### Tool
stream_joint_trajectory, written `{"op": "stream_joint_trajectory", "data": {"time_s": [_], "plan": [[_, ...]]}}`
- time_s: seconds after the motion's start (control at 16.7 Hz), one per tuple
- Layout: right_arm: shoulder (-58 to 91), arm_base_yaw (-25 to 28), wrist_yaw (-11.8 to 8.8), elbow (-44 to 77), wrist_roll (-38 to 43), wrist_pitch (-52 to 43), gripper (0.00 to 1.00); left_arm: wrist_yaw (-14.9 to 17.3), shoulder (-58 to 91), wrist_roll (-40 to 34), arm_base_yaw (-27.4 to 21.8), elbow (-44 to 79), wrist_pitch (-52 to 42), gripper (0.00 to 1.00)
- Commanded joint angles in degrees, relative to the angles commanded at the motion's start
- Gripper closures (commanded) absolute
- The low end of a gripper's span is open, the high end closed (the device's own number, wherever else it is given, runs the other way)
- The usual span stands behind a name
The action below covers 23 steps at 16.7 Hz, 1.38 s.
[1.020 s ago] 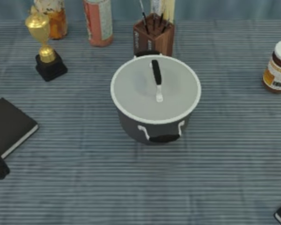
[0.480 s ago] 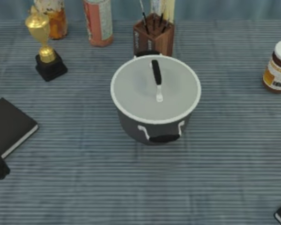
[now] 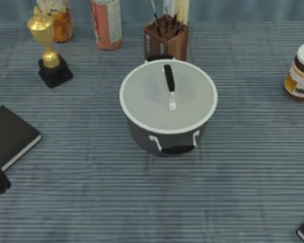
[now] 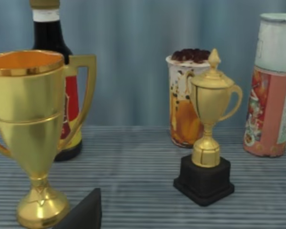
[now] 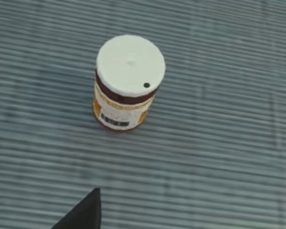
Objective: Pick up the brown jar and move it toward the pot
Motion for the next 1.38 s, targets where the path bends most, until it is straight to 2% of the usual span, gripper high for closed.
{"op": "stream_joint_trajectory", "data": {"time_s": [0.42,0.72,1.02,1.38], "plan": [[38.9,0.2,-1.2,44.6,-9.8,-19.3,0.0,0.0,0.0,0.0,0.0,0.0,0.0,0.0],[64.2,1.2,-2.4,67.5,-16.5,-31.7,0.0,0.0,0.0,0.0,0.0,0.0,0.0,0.0],[79.9,2.4,-3.4,79.4,-21.1,-40.8,0.0,0.0,0.0,0.0,0.0,0.0,0.0,0.0],[82.4,2.7,-3.6,81.1,-21.9,-42.4,0.0,0.0,0.0,0.0,0.0,0.0,0.0,0.0]]}}
